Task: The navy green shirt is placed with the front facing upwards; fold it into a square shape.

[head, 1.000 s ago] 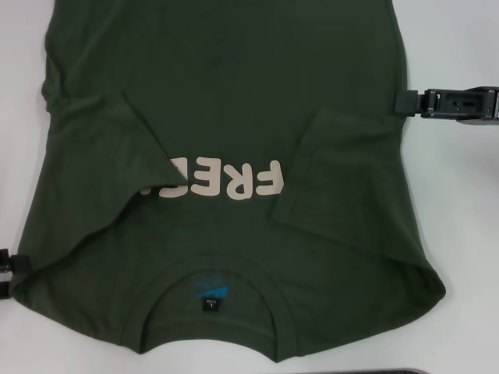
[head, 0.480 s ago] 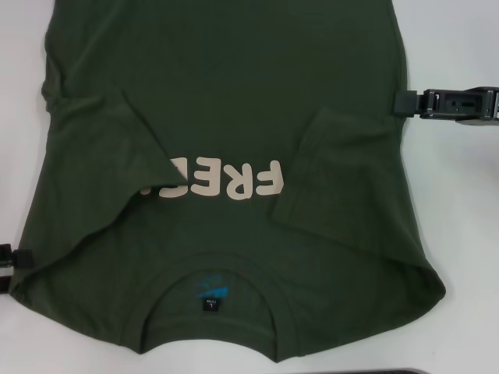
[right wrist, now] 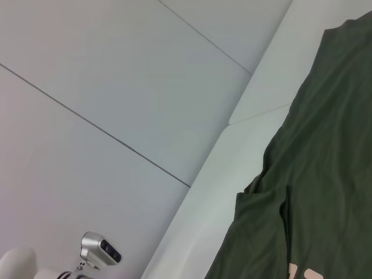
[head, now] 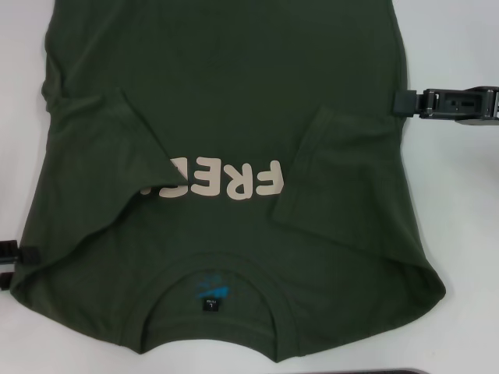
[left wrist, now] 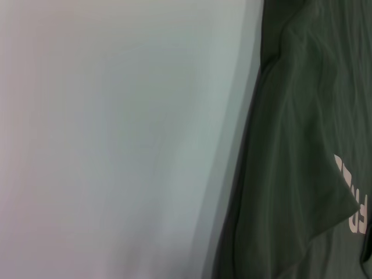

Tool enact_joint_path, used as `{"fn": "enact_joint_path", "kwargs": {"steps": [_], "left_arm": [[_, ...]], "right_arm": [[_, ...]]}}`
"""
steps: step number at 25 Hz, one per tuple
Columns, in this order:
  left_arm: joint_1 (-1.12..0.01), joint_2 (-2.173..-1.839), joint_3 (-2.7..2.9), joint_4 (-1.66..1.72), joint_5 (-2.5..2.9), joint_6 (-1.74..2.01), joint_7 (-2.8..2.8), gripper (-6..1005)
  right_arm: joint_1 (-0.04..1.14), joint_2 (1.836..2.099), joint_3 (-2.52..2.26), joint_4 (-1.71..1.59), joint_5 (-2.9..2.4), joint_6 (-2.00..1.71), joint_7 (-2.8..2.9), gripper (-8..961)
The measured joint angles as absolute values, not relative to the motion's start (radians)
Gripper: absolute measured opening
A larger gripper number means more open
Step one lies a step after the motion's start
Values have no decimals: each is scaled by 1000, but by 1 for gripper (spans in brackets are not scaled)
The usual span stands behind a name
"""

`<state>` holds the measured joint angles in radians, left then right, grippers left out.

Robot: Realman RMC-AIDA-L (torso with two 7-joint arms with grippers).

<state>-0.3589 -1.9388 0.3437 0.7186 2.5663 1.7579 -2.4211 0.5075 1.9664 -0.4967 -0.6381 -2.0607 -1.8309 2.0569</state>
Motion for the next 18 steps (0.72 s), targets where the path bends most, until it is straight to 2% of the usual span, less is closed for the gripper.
{"fn": "enact_joint_path", "kwargs": {"steps": [18], "left_arm": [[-367,-1937,374,703,2566,1751,-2431,733]], "right_arm": [[502,1965,-494,-638,-2057,-1836,2057,789]]}}
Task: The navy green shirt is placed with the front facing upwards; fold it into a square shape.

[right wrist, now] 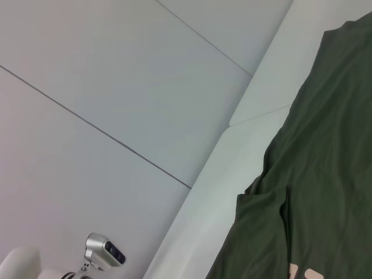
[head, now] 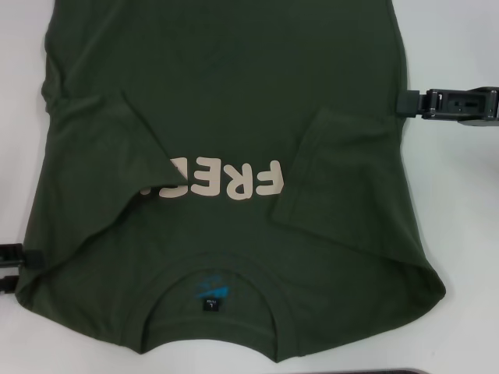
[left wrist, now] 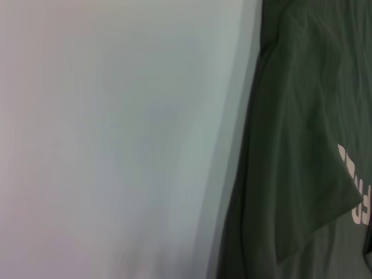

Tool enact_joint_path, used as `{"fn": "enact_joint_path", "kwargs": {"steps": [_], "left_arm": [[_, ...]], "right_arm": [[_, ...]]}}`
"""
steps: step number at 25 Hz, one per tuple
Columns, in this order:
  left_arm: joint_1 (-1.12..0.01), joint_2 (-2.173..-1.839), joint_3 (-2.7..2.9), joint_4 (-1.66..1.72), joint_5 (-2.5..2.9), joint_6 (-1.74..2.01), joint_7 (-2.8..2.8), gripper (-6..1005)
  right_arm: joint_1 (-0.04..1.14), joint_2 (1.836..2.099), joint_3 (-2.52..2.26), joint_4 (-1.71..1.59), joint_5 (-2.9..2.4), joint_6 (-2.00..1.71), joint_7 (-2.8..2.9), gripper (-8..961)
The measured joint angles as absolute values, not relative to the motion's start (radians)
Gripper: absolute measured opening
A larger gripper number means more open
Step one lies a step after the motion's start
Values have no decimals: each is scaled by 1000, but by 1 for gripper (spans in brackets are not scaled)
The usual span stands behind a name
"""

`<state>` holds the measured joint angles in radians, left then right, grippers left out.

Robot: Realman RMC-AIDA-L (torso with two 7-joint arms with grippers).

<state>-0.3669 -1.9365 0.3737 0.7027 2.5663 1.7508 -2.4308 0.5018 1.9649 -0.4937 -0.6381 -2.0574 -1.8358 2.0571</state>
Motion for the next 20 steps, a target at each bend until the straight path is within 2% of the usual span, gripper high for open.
{"fn": "enact_joint_path", "kwargs": {"steps": [9,20], "left_arm": [[-355,-1930,376,704,2566,1750,-2432,734],[-362,-1937,384,703,2567,1753,-2431,735]], "right_arm": [[508,1965,-492,-638,-2057,-1835,2066,790],[508,1965,-493,-638,-2057,-1834,2069,789]]}}
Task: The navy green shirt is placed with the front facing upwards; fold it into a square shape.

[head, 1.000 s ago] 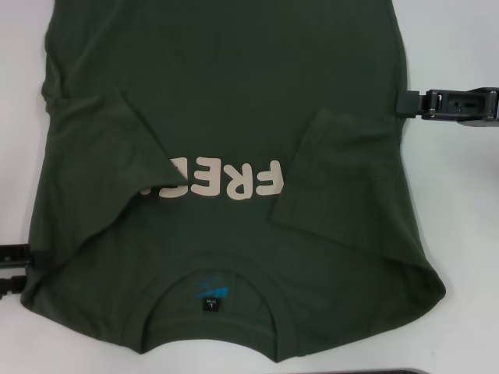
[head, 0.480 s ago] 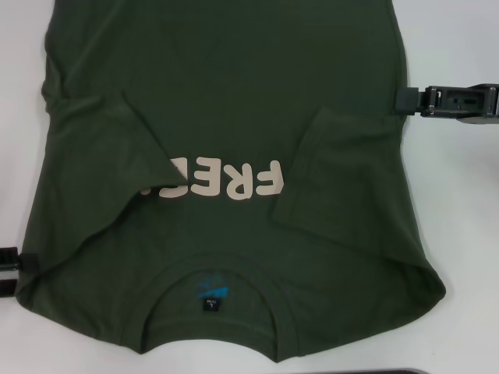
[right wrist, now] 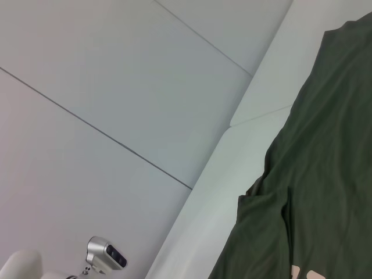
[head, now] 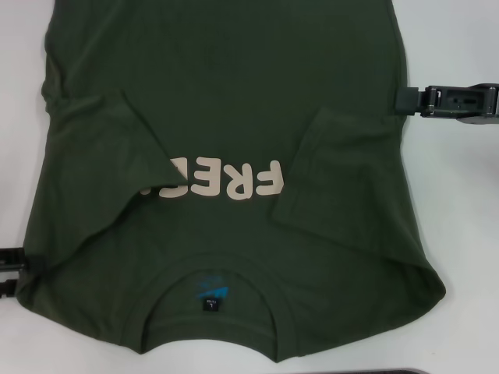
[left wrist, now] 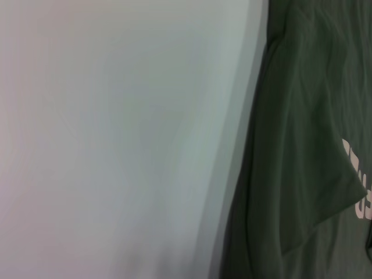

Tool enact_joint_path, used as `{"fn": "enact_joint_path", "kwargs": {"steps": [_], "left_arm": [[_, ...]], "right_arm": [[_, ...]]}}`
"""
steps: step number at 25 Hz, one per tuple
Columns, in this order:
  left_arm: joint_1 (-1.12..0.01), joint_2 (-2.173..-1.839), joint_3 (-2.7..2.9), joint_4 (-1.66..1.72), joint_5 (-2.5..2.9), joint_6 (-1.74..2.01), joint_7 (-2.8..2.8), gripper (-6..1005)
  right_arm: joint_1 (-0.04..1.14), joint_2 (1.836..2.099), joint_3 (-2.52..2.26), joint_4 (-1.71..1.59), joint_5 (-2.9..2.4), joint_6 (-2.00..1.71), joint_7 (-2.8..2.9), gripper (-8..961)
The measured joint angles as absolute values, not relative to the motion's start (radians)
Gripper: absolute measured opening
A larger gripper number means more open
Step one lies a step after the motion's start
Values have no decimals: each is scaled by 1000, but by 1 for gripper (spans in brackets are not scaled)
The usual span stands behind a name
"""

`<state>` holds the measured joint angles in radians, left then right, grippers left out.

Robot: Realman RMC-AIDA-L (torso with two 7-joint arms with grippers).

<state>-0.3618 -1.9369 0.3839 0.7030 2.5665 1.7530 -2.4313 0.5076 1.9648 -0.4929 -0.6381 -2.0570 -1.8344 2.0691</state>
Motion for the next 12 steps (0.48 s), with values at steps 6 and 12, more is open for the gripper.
{"fn": "enact_joint_path", "kwargs": {"steps": [6,12], "left_arm": [[-374,-1941,384,700,2566,1757,-2431,734],[-382,-1945,391,698,2567,1757,-2433,724]], "right_arm": [[508,1965,-492,-638,-2057,-1834,2069,789],[509,1965,-492,-638,-2057,-1836,2069,789]]}}
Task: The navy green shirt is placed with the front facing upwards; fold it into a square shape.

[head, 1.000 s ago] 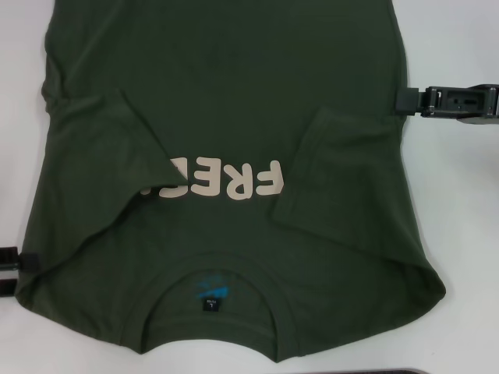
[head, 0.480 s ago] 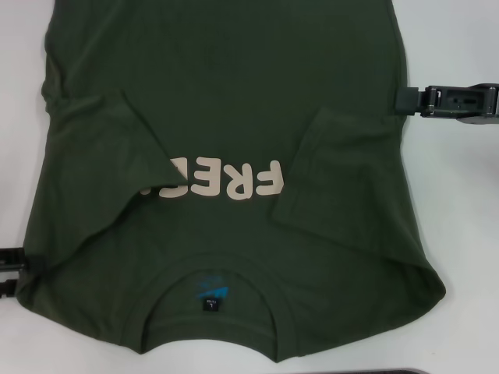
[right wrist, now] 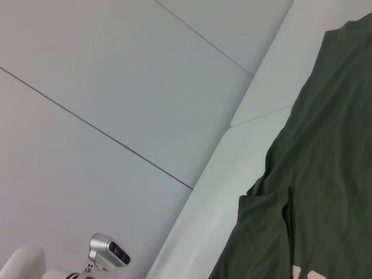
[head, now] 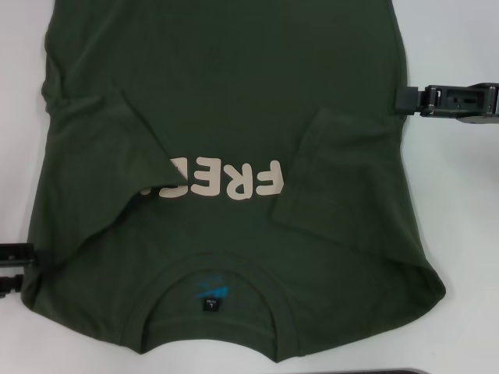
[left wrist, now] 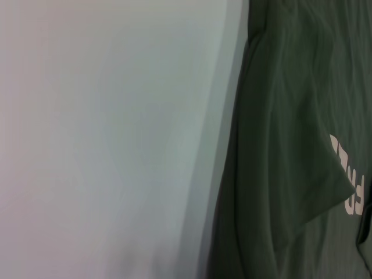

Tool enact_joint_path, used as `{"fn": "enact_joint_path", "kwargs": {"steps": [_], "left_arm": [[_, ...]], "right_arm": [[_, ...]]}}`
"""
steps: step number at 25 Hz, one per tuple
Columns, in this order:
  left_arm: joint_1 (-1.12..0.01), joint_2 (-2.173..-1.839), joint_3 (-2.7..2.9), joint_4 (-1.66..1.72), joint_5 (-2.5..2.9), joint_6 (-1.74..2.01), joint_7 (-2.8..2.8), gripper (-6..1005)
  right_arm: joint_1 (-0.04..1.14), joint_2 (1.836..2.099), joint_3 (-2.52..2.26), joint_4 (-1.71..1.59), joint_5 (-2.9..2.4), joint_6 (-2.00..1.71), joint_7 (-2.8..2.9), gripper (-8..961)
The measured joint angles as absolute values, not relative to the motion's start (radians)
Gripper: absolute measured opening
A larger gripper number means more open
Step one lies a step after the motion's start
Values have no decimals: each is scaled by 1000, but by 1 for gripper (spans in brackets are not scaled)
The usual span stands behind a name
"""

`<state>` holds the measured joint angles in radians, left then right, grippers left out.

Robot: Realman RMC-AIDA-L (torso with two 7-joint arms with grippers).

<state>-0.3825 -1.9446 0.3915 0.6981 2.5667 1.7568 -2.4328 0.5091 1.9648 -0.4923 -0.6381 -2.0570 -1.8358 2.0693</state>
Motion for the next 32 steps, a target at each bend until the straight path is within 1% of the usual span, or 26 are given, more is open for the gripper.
{"fn": "enact_joint_path", "kwargs": {"steps": [5,10,15,21,27,29,30,32], "left_arm": [[-382,-1947,390,697,2566,1758,-2458,681],[-380,-1941,405,705,2577,1761,-2469,637],[-384,-1946,420,706,2592,1758,-2469,418],[-385,-1945,420,707,2591,1780,-2454,181],[-389,-1938,420,707,2592,1803,-2434,101],[-390,-1937,418,707,2592,1808,-2434,75],[-391,-1937,417,707,2590,1809,-2434,61],[-391,-1936,415,708,2587,1810,-2434,48]], "right_arm": [[509,1965,-492,-638,-2057,-1836,2069,790],[508,1965,-492,-638,-2057,-1836,2070,789],[509,1965,-492,-638,-2055,-1838,2071,789],[509,1965,-492,-637,-2054,-1838,2073,790],[507,1964,-493,-638,-2056,-1836,2074,790],[500,1956,-496,-645,-2067,-1834,2076,790],[496,1948,-498,-647,-2081,-1834,2078,790],[485,1921,-500,-648,-2123,-1842,2083,790]]}}
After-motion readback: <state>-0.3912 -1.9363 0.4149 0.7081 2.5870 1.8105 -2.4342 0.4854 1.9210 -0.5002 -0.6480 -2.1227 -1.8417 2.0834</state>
